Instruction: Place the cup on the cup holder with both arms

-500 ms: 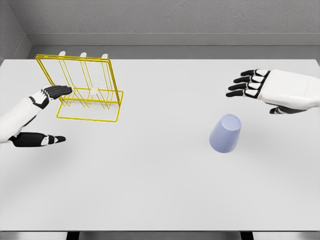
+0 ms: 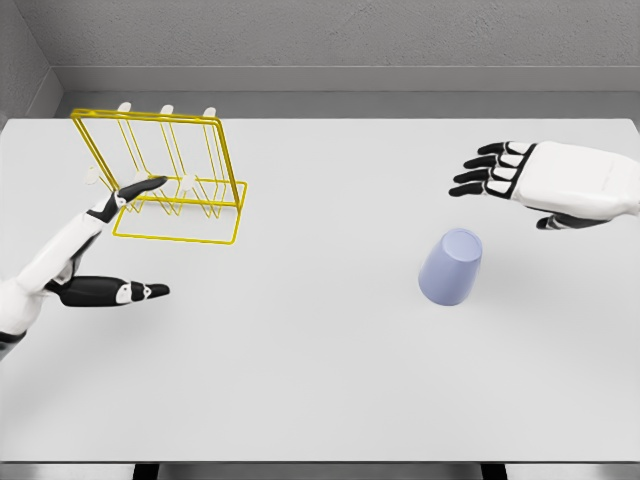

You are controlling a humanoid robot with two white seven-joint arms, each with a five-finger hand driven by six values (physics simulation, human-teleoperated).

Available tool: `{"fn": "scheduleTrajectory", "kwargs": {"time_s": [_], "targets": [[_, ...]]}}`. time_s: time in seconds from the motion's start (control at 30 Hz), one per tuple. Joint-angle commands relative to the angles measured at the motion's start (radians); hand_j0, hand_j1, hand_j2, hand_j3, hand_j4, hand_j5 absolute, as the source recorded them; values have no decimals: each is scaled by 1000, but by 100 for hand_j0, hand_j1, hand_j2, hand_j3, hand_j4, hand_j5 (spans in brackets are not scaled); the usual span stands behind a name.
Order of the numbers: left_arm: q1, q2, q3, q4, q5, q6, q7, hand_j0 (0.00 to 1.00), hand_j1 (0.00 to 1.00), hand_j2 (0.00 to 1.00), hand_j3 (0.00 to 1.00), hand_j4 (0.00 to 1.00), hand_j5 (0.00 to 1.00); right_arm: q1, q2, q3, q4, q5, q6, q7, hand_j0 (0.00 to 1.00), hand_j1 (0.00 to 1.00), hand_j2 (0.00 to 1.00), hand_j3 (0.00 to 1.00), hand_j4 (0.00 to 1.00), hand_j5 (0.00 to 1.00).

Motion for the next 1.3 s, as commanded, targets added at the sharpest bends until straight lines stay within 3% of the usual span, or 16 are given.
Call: {"fn": "scheduleTrajectory", "kwargs": {"time_s": [0.0, 0.1, 0.27, 0.53, 0.63, 0.83, 0.9, 1.1, 1.27], "targets": [[0, 43, -48, -3, 64, 1, 0, 100, 100, 100, 100, 100, 100, -6, 37, -3, 15, -10, 1, 187, 100, 100, 100, 100, 100, 100], [-2, 59, -130, -3, 66, 1, -1, 100, 100, 100, 100, 100, 100, -52, 95, -1, 91, -137, 1, 335, 100, 100, 100, 100, 100, 100], [-3, 66, -211, -2, 107, 1, -3, 100, 100, 100, 100, 100, 100, -72, 129, 8, 78, -176, 1, 335, 100, 100, 100, 100, 100, 100], [-6, 53, -239, -2, 294, 1, -9, 100, 100, 100, 100, 100, 100, -69, 173, 83, 79, -165, 1, 335, 99, 99, 99, 99, 99, 99], [-11, 36, -243, -2, 351, 22, -10, 100, 100, 100, 100, 100, 100, -66, 213, 117, 145, -154, 1, 335, 98, 98, 98, 98, 98, 98], [-12, -6, -262, 12, 349, 165, -12, 100, 100, 100, 100, 100, 100, -61, 218, 124, 160, -122, 1, 335, 98, 98, 98, 98, 98, 98], [-29, -12, -292, 15, 349, 203, -14, 100, 100, 100, 100, 100, 100, -61, 244, 124, 197, -111, 1, 335, 99, 99, 99, 99, 99, 99], [-77, -35, -343, 79, 348, 205, -14, 100, 100, 100, 100, 100, 100, -66, 264, 124, 196, -104, 1, 335, 98, 98, 98, 98, 98, 98], [-77, -47, -355, 93, 343, 206, -14, 100, 100, 100, 100, 100, 100, -65, 262, 141, 191, -93, 1, 335, 97, 97, 97, 97, 97, 97]]}}
